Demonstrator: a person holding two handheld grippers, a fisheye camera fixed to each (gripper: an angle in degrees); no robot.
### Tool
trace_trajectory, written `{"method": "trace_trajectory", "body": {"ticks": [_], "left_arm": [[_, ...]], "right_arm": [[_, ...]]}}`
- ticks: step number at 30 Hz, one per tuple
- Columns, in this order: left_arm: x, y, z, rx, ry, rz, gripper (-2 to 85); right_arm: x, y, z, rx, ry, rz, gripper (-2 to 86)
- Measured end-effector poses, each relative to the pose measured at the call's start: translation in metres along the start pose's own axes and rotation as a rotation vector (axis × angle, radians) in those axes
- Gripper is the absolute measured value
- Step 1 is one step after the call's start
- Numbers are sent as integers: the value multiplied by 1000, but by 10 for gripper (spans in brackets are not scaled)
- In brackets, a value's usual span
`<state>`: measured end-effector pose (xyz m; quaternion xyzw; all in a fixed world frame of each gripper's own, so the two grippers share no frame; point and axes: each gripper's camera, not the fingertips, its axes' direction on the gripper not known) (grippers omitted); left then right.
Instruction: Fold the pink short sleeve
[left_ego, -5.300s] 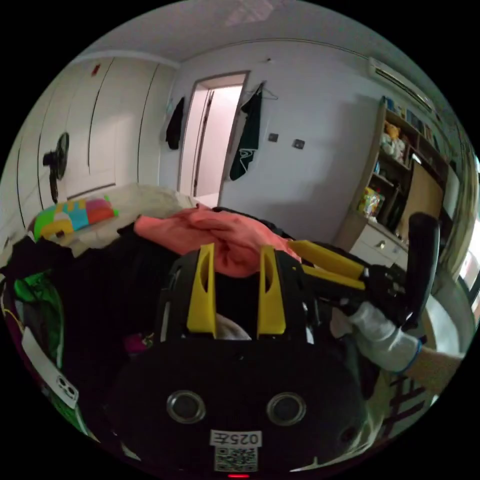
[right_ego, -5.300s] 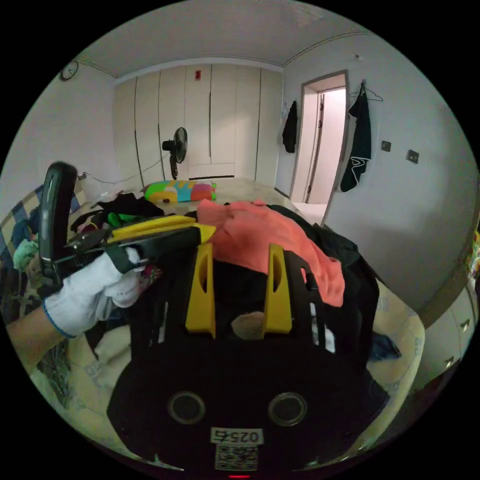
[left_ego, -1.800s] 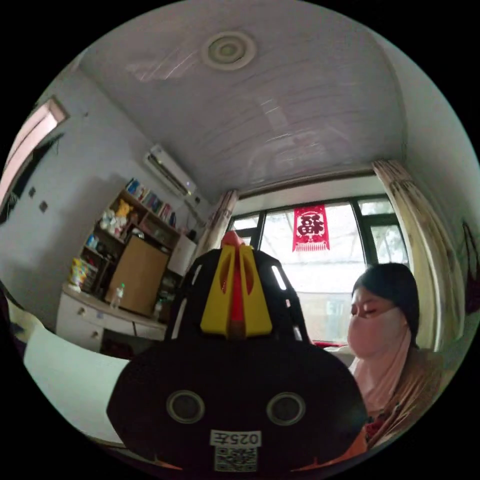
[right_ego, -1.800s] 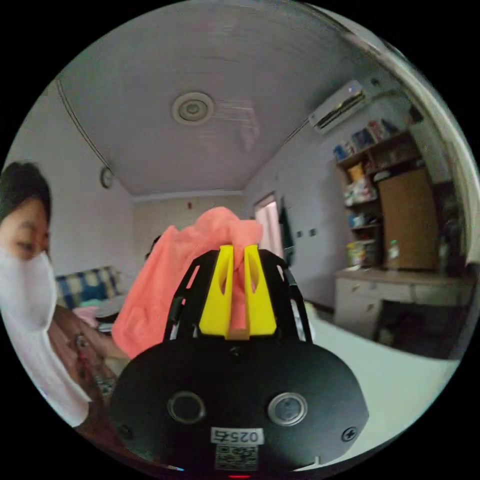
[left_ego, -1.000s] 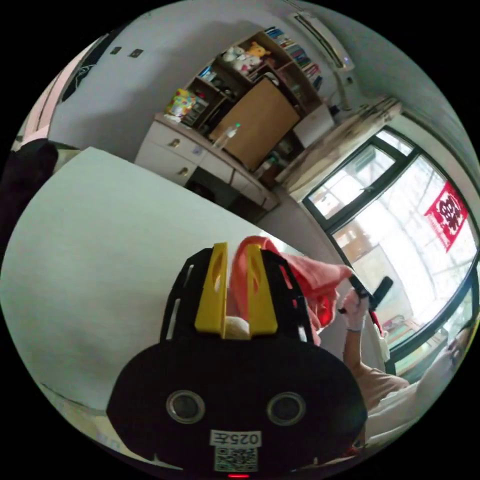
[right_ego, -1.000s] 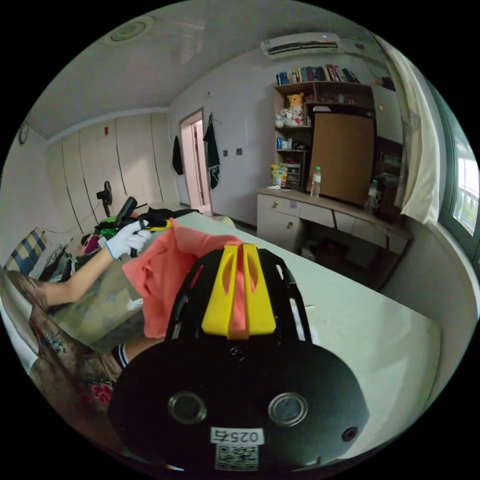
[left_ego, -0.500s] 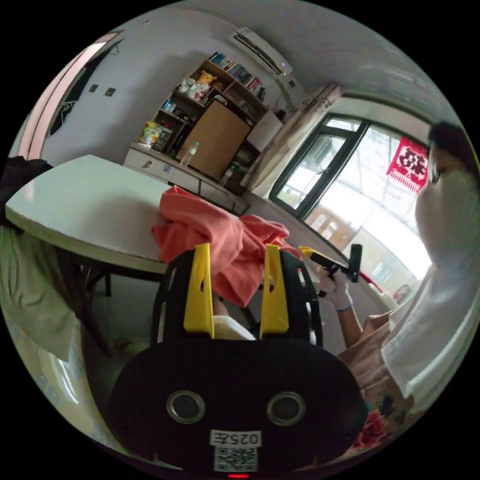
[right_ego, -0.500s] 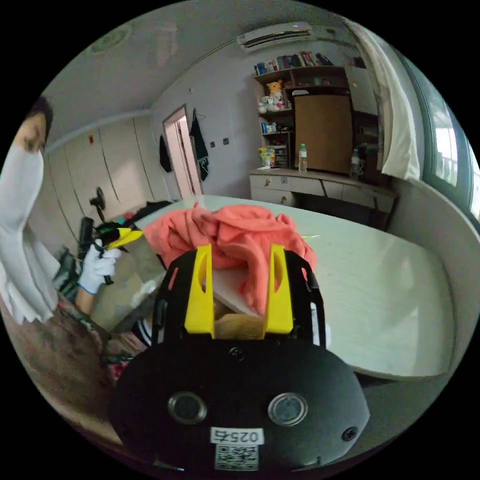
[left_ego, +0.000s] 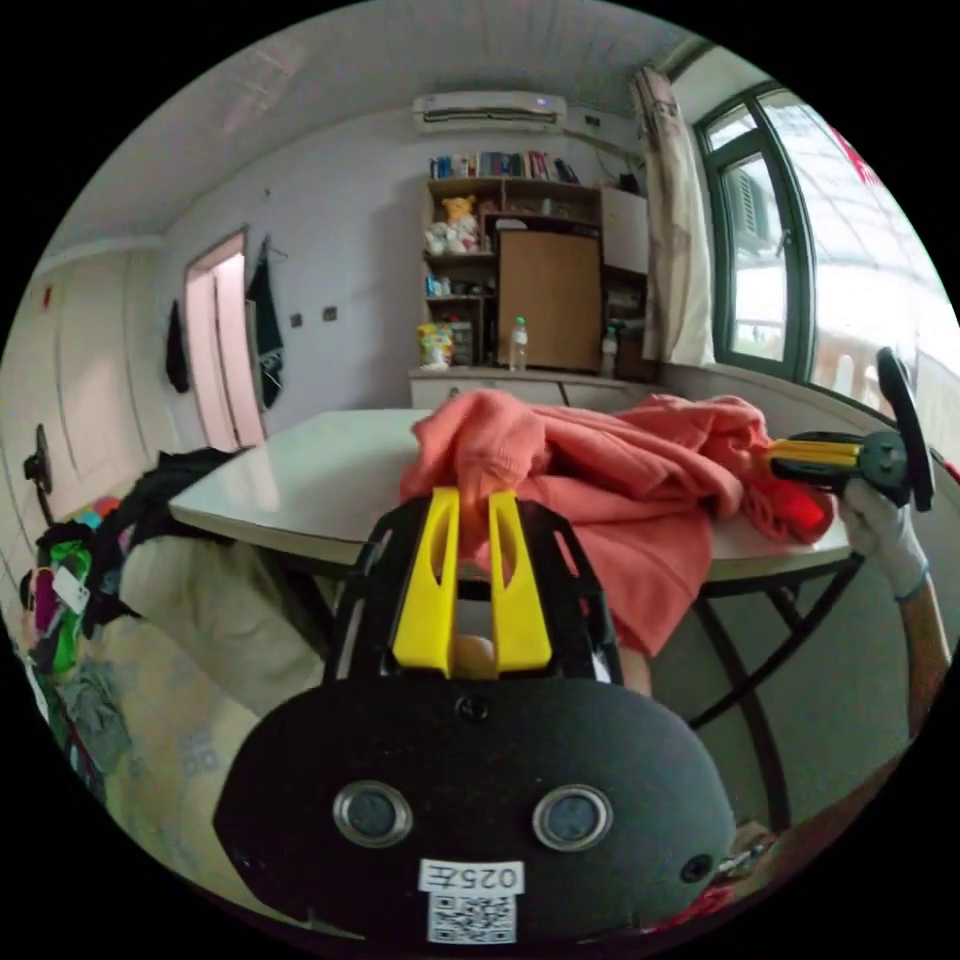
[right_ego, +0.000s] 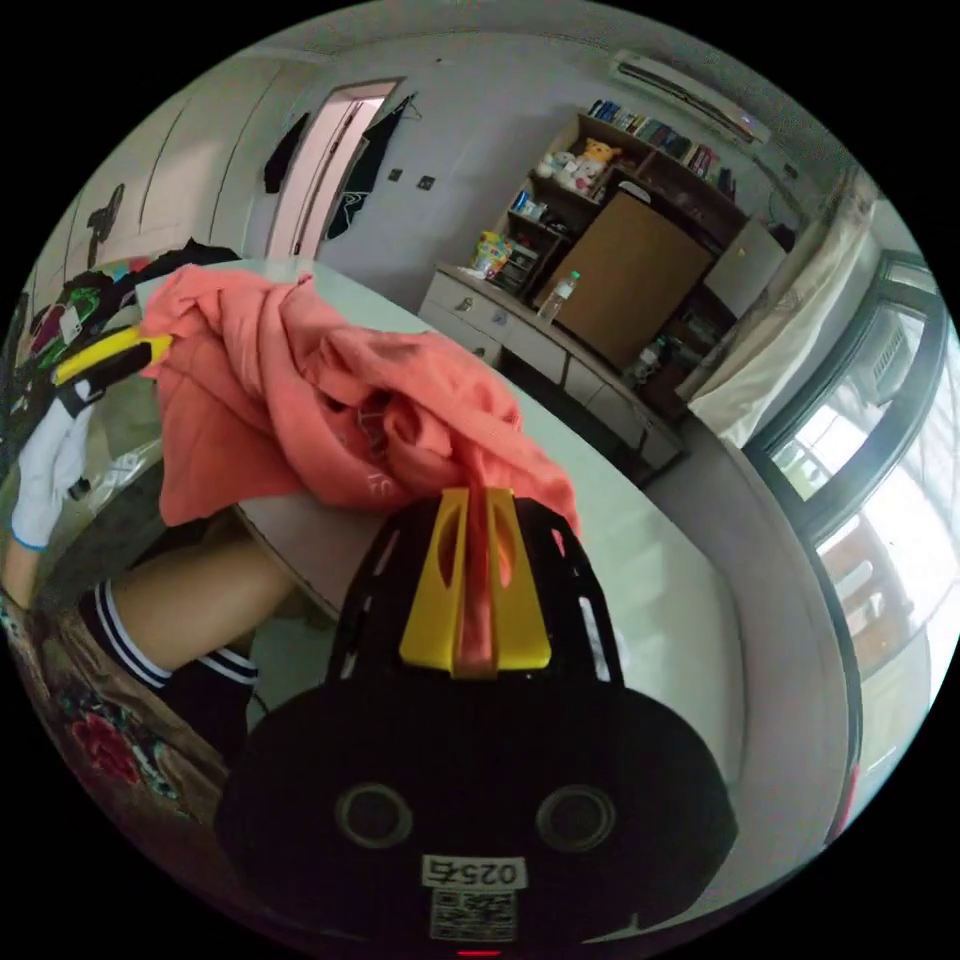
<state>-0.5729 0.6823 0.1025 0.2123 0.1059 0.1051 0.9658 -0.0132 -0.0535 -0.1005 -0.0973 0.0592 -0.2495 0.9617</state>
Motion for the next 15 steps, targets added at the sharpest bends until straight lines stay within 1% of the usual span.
{"method": "trace_trajectory", "body": {"ticks": [2, 4, 7, 9, 11, 13, 15], "left_arm": [[-23, -8, -28, 69, -71, -12, 5], [-51, -22, -39, 81, -39, -52, 4], [-99, -55, -49, 160, 19, -122, 3], [-121, -83, -57, 205, 59, -138, 3], [-141, -120, -76, 292, 72, -145, 3], [-150, -144, -98, 371, 24, -134, 3], [-162, -165, -121, 444, -33, -144, 3]], "right_arm": [[22, 13, -35, 83, 166, 46, 5], [44, 21, -55, 127, 223, 71, 1], [91, 24, -78, 184, 249, 143, -2], [129, 24, -97, 243, 202, 217, -3], [184, 24, -131, 334, 17, 329, -3], [221, 29, -161, 434, -99, 398, -2], [249, 36, -192, 520, -132, 456, -2]]}}
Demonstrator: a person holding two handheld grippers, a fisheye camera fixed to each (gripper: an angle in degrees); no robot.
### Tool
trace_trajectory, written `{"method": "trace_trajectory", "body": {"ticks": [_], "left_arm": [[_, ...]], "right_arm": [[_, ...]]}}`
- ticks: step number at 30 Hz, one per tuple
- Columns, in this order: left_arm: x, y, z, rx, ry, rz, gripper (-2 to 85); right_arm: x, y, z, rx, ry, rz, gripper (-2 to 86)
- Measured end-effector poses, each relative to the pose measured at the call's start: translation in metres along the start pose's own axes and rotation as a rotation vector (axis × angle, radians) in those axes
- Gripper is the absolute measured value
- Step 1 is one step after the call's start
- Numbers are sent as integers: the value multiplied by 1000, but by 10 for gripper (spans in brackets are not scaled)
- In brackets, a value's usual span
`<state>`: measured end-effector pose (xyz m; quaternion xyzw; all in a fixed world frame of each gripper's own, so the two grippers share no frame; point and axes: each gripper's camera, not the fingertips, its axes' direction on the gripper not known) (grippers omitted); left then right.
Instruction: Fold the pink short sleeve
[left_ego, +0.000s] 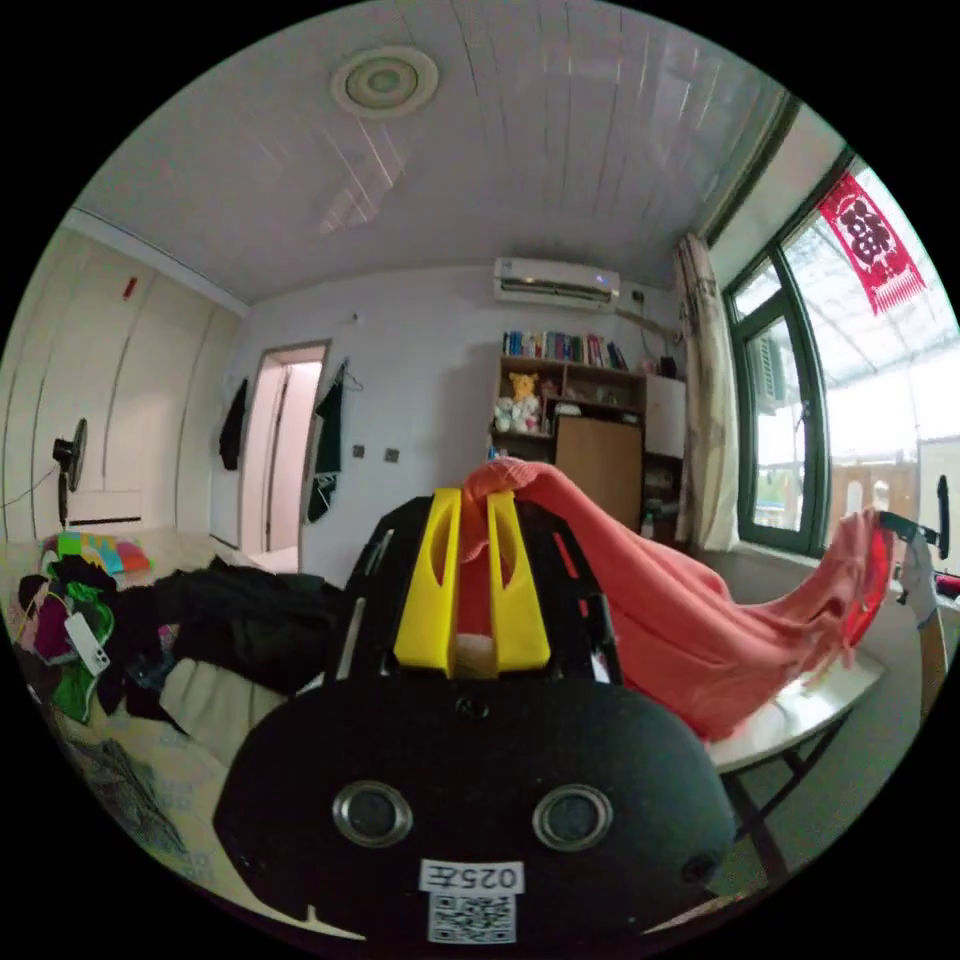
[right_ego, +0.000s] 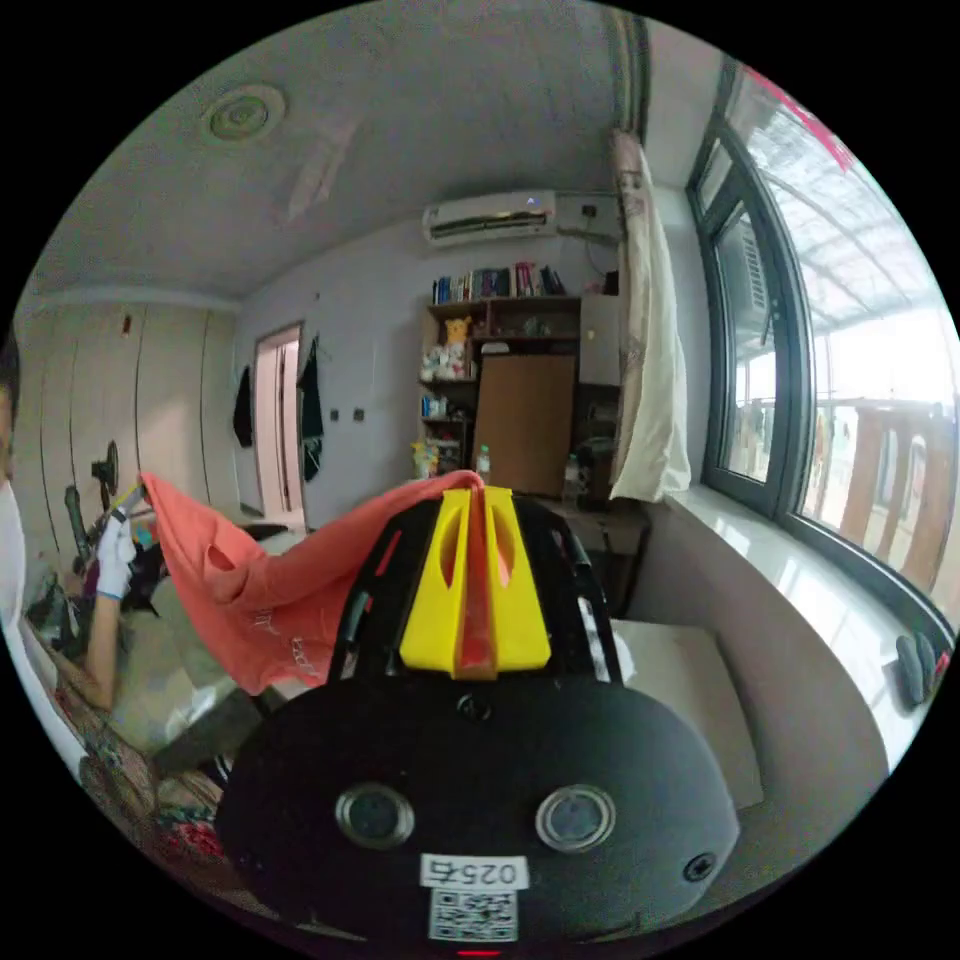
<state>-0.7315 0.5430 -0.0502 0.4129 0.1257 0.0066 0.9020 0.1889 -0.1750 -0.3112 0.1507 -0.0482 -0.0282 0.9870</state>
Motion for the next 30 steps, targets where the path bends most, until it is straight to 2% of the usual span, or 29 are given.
{"method": "trace_trajectory", "body": {"ticks": [2, 5, 9, 12, 15, 18, 20, 22, 26, 30], "left_arm": [[-25, -37, -20, 81, 32, -86, 3], [-58, -80, -39, 147, 99, -163, 3], [-72, -134, -3, 30, 213, -141, 3], [-58, -152, 83, -180, 320, -97, 3], [-28, -130, 194, -412, 273, 7, 6], [-9, -74, 307, -640, 215, 61, 10], [-12, -29, 382, -829, 241, -19, 16], [-23, -7, 416, -890, 254, -109, 17], [-69, 2, 447, -952, 308, -262, 34], [-128, -6, 411, -918, 439, -371, 60]], "right_arm": [[22, -18, -43, 112, -51, 65, -3], [37, -36, -83, 151, -105, 55, -4], [39, -52, -73, 80, -29, -31, -5], [56, -50, -10, -49, -14, -35, -4], [89, -30, 85, -238, 2, -5, -3], [135, 12, 199, -479, 71, 27, 0], [179, 55, 277, -653, 139, 97, 5], [209, 79, 313, -735, 152, 182, 11], [249, 112, 344, -858, 23, 332, 35], [256, 120, 304, -770, -101, 370, 110]]}}
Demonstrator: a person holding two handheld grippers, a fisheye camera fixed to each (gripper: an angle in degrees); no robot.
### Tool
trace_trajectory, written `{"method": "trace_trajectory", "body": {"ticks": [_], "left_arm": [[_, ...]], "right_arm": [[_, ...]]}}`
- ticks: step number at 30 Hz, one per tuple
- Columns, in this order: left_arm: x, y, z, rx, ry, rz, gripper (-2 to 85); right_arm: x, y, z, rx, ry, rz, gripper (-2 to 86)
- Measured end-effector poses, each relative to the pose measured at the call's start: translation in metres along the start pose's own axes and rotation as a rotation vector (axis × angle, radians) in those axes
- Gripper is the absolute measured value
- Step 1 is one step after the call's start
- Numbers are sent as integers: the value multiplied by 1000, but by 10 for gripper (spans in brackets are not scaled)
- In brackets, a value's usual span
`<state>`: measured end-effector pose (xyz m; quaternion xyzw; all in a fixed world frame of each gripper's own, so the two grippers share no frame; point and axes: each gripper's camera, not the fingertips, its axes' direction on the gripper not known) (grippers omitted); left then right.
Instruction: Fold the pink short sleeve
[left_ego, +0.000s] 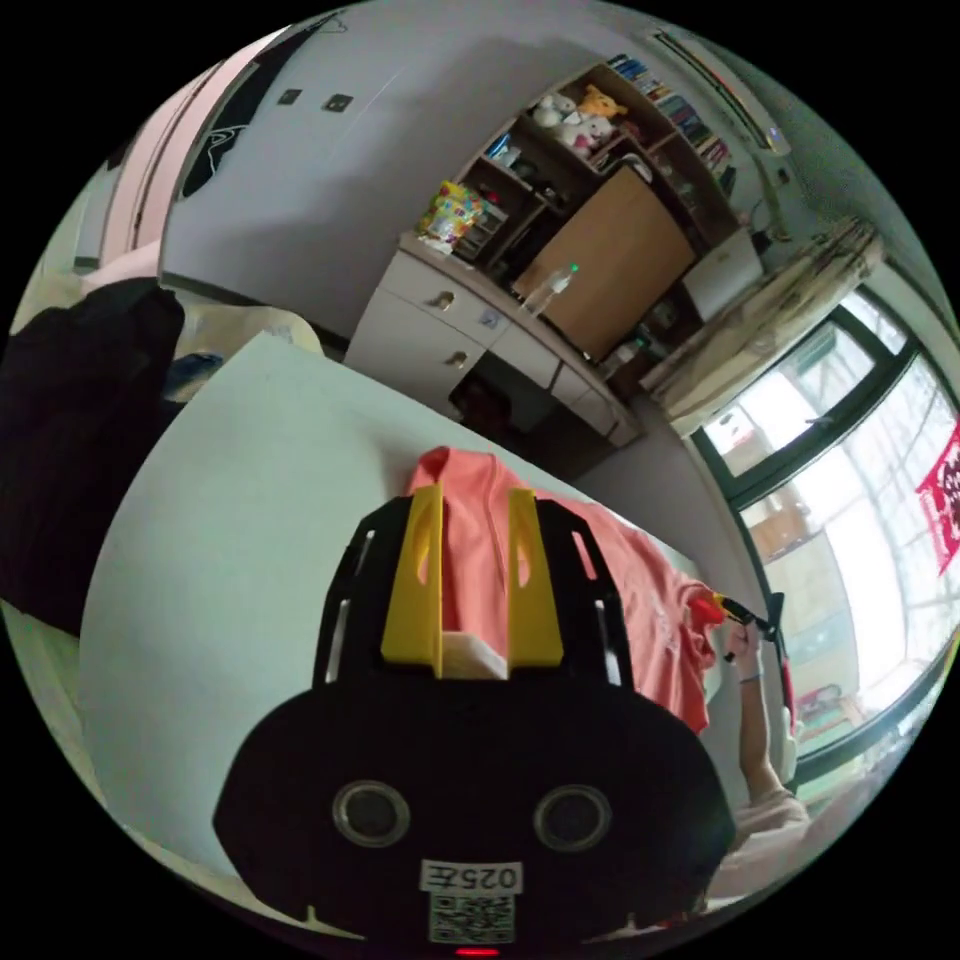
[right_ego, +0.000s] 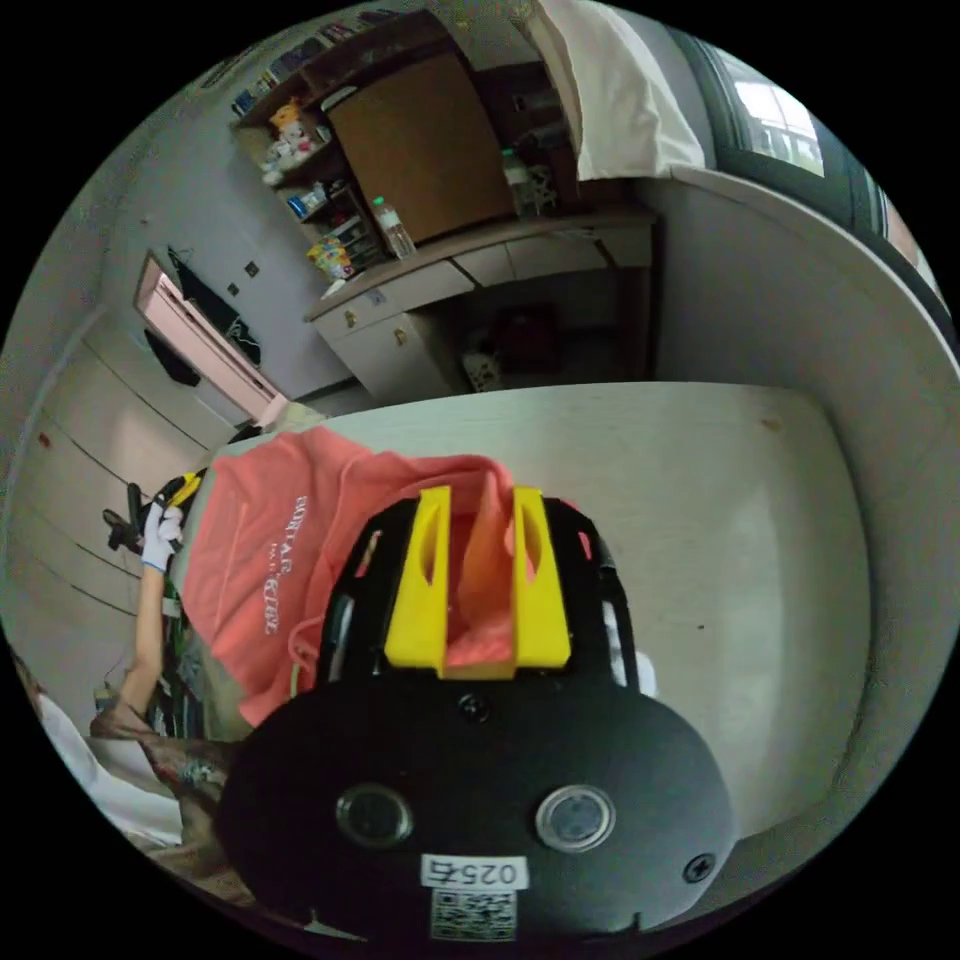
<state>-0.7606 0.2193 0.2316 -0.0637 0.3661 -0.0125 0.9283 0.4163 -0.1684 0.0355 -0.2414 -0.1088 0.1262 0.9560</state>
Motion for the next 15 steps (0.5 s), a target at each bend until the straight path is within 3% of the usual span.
{"method": "trace_trajectory", "body": {"ticks": [1, 5, 7, 9, 11, 15], "left_arm": [[-8, 17, -26, 24, 51, 17, 63], [-10, 113, -109, 82, 255, 158, 72], [0, 164, -134, 132, 271, 240, 76], [13, 218, -150, 169, 221, 327, 77], [30, 289, -159, 244, 36, 414, 79], [38, 366, -150, 354, -273, 455, 99]], "right_arm": [[-1, 18, -14, 34, -73, -20, 148], [-31, 90, -36, 12, -337, -194, 168], [-45, 118, -41, 49, -403, -225, 172], [-63, 149, -49, 194, -415, -262, 171], [-99, 193, -56, 418, -331, -327, 162], [-178, 248, -38, 622, -275, -401, 141]]}}
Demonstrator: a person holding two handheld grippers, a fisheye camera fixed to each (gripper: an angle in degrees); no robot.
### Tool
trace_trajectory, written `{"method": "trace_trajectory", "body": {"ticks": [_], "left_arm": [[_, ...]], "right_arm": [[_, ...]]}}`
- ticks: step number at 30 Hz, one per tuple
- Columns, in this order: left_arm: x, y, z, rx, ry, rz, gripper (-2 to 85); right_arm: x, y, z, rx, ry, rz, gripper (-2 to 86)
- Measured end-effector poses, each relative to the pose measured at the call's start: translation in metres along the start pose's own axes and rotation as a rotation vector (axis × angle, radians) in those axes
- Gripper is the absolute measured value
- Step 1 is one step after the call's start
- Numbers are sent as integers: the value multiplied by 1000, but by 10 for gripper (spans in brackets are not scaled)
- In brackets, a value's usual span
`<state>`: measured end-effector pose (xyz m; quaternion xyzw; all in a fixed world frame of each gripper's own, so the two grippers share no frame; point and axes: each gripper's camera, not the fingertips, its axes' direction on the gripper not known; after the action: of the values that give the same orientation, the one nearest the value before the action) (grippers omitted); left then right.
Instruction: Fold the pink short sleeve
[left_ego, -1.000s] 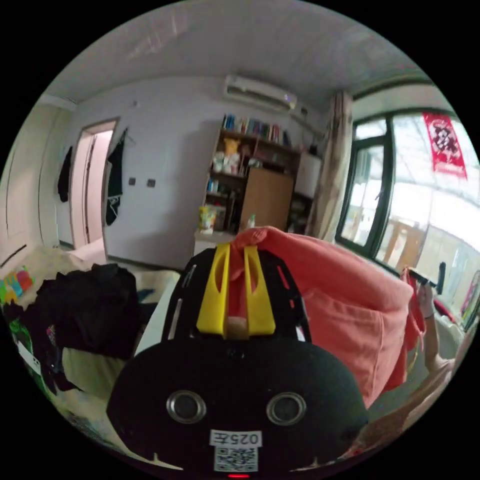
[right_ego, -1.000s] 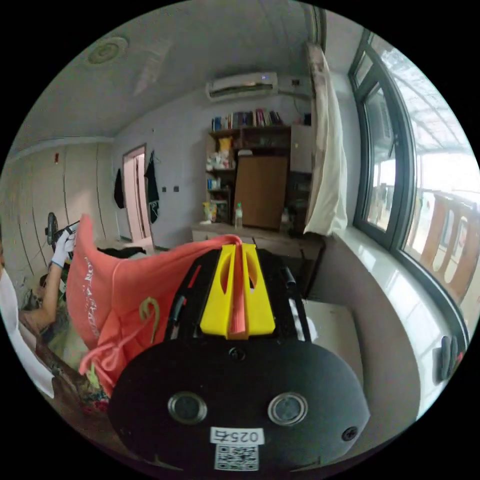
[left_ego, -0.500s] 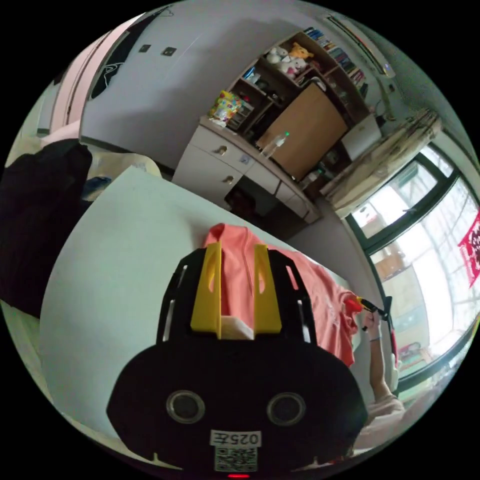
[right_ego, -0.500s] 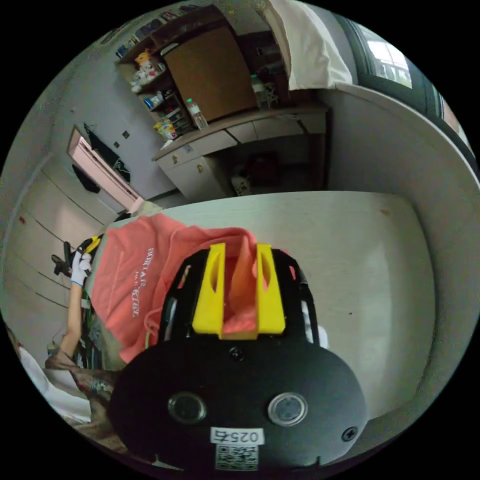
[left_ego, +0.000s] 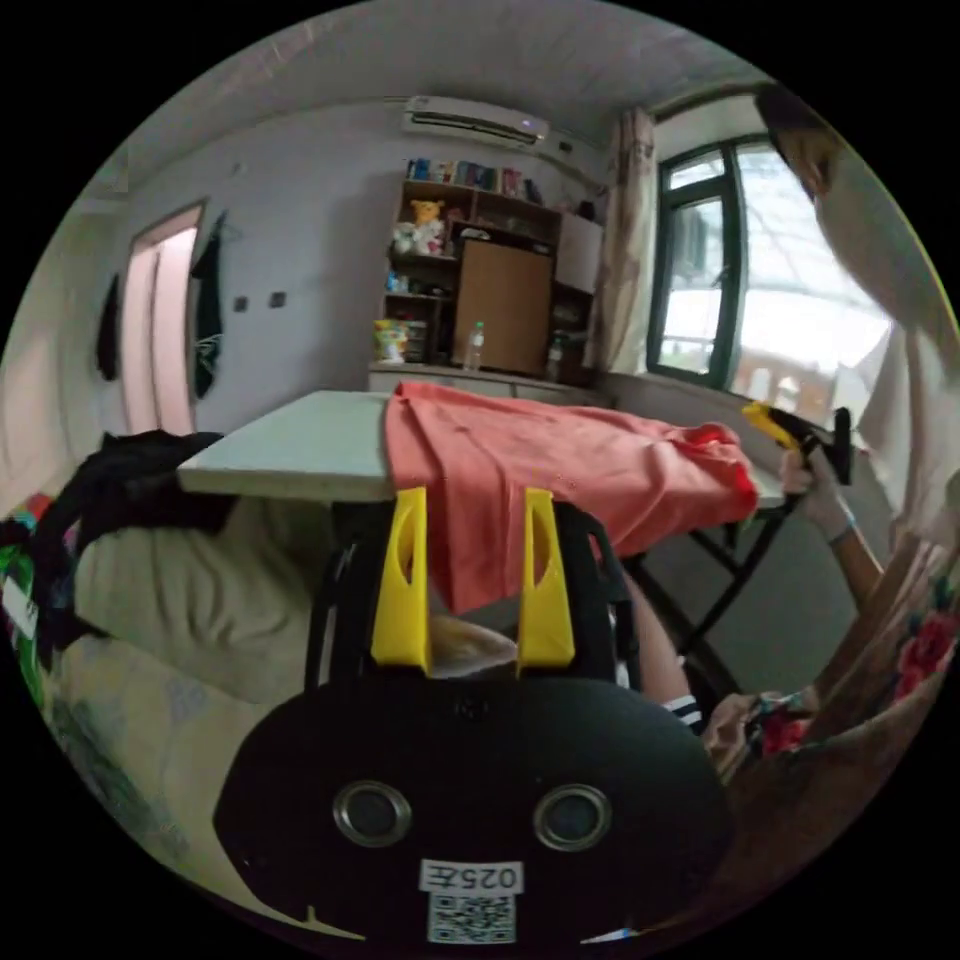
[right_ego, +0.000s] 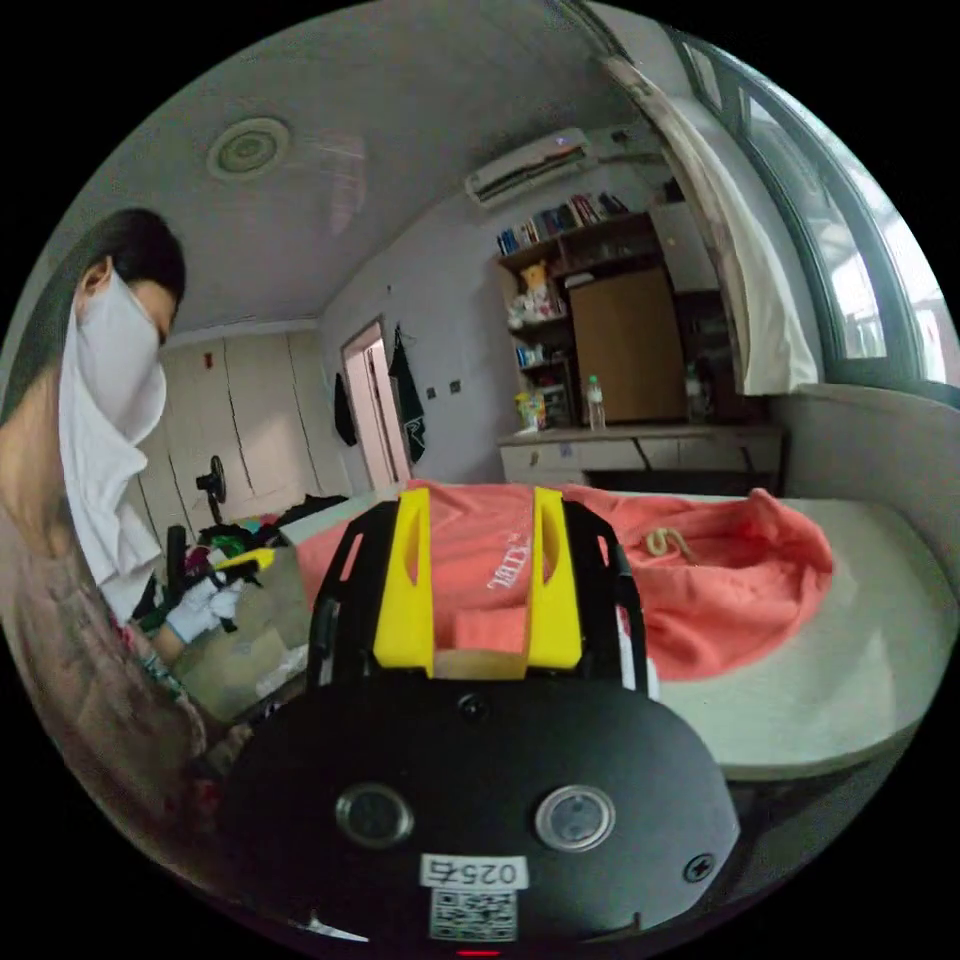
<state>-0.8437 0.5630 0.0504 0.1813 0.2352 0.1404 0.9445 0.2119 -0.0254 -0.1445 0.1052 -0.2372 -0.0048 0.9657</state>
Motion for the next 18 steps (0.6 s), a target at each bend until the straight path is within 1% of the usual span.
{"method": "trace_trajectory", "body": {"ticks": [1, 2, 3, 5, 6, 8, 10, 11, 12, 14, 15, 17, 18], "left_arm": [[0, 12, 1, -14, -14, -22, 102], [-7, 22, 2, -9, 15, -79, 104], [-11, 26, 4, -6, 26, -96, 106], [-30, 36, 15, 2, 94, -118, 101], [-36, 38, 19, -6, 117, -123, 99], [-57, 40, 36, -50, 251, -113, 89], [-67, 41, 49, -83, 280, -93, 86], [-74, 42, 56, -88, 263, -91, 88], [-77, 43, 57, -79, 253, -94, 89], [-86, 44, 62, -51, 270, -73, 87], [-88, 45, 62, -40, 285, -69, 84], [-93, 47, 62, -1, 343, -77, 65], [-93, 48, 63, -2, 353, -77, 58]], "right_arm": [[-25, 10, 17, 46, -63, 37, 138], [-49, 16, 41, 50, -160, 55, 138], [-61, 18, 55, 39, -209, 59, 141], [-111, 15, 117, -64, -320, 5, 156], [-122, 12, 131, -101, -349, -11, 161], [-164, -8, 177, -245, -492, -135, 161], [-187, -27, 203, -316, -543, -192, 151], [-198, -40, 221, -353, -579, -214, 138], [-204, -47, 231, -381, -594, -233, 131], [-217, -73, 287, -529, -564, -310, 117], [-218, -80, 303, -554, -544, -312, 118], [-216, -101, 367, -620, -482, -284, 115], [-215, -105, 385, -639, -470, -270, 114]]}}
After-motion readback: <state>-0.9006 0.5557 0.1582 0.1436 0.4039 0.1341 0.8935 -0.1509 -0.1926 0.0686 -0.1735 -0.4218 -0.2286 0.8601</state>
